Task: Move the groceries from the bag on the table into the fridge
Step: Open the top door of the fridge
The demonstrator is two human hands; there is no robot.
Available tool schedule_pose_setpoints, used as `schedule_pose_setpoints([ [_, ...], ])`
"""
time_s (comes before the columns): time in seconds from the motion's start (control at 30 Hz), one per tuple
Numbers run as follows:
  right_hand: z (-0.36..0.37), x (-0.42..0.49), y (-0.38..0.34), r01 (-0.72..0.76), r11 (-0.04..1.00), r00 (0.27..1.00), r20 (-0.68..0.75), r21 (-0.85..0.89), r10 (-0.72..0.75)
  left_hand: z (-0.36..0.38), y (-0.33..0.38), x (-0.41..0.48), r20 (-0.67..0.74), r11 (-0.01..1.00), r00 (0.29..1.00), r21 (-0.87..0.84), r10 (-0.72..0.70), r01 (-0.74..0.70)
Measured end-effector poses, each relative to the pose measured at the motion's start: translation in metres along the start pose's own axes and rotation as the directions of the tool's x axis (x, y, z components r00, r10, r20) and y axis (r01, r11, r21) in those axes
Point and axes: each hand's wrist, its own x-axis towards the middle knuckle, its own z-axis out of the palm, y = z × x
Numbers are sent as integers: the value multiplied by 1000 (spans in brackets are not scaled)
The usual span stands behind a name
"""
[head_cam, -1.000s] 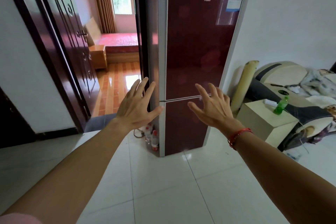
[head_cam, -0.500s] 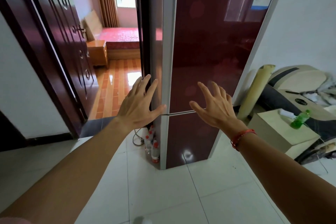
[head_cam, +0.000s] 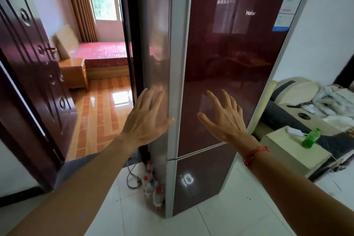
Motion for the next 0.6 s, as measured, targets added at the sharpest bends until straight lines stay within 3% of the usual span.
schedule_pose_setpoints([
  [0.6, 32, 67, 2, 6, 997, 1000, -15, 80, -5, 38, -19, 73, -17, 968, 991, -219, -132, 125],
])
